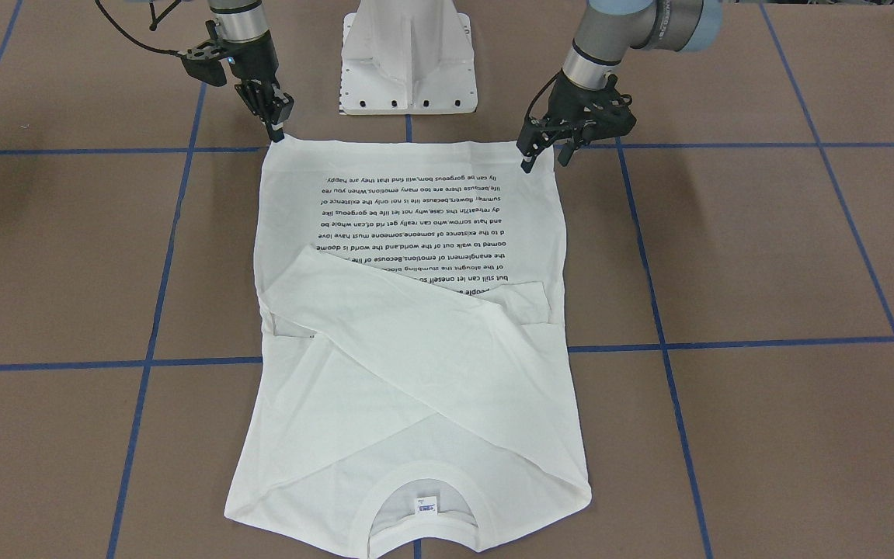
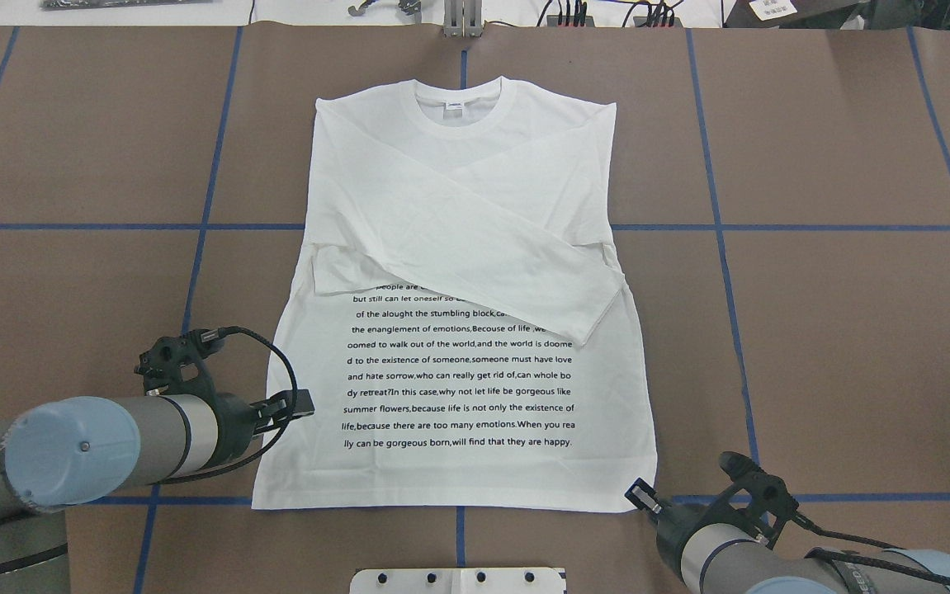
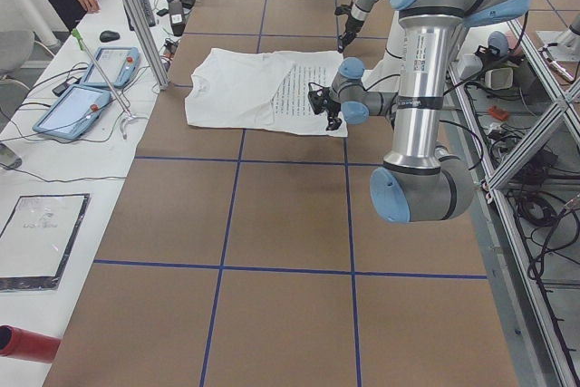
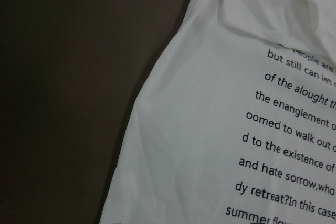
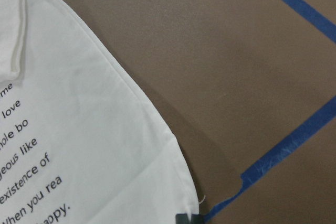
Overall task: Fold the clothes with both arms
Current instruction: 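Lower both grippers to grasp the two hem corners nearest the robot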
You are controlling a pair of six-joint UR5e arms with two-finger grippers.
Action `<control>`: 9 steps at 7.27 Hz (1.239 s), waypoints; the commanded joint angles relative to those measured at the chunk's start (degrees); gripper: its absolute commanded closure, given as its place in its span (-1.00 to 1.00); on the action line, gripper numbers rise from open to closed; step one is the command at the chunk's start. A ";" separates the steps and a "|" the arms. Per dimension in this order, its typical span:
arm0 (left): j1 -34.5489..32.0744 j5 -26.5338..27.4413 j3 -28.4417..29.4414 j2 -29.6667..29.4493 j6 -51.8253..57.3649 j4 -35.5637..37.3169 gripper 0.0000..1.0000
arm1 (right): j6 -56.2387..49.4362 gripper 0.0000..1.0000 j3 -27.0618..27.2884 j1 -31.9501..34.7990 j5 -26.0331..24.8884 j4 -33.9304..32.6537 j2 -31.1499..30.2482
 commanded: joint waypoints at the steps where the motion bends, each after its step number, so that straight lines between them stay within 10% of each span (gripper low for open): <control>1: 2.63 0.22 0.00 1.92 -2.87 0.59 -0.69 | 0.09 1.00 -0.08 0.13 -0.03 0.00 -0.02; 9: 5.54 0.22 -0.18 2.37 -4.80 0.95 -0.07 | 0.18 1.00 0.63 0.48 -0.12 0.00 0.07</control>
